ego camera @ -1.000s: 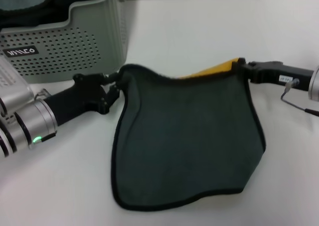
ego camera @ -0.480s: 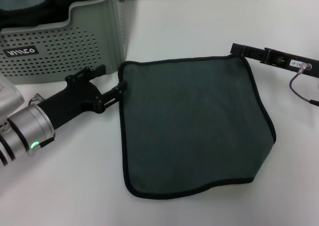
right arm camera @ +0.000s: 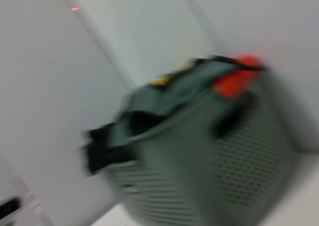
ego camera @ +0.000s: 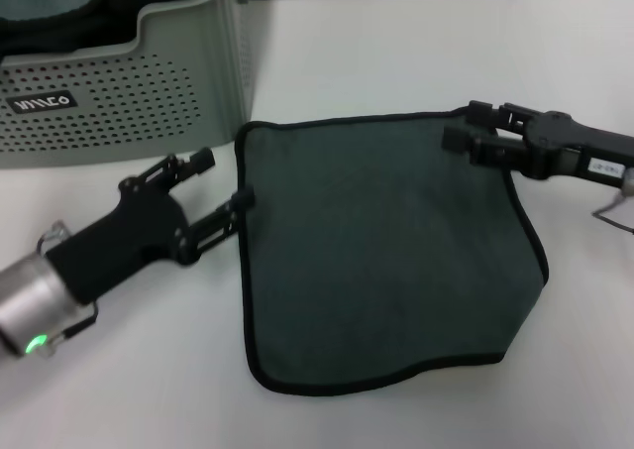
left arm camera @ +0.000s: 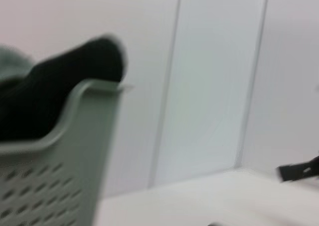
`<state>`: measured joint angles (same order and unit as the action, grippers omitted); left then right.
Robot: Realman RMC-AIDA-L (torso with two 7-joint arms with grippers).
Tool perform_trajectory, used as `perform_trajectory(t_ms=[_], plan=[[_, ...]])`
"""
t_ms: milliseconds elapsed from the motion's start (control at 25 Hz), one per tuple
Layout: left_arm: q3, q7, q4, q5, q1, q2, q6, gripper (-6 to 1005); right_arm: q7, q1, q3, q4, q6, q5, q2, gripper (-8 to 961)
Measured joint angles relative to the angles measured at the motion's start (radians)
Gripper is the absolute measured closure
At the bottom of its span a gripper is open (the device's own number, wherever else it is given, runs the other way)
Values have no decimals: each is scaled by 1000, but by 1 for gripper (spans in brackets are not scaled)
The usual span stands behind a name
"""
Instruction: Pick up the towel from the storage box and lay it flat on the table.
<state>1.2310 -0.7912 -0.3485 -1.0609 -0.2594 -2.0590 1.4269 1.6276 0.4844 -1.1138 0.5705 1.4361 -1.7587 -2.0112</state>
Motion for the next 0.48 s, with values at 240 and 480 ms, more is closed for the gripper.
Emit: perform_trajectory(t_ms=[240,480], plan=[[7,-31,-6,-51,29,22,217,284,108,-38,6,75,171,22,13,92],[8,-74,-25,-156,13,32,395,292,170,-75,-19,174,345,42,27,94]])
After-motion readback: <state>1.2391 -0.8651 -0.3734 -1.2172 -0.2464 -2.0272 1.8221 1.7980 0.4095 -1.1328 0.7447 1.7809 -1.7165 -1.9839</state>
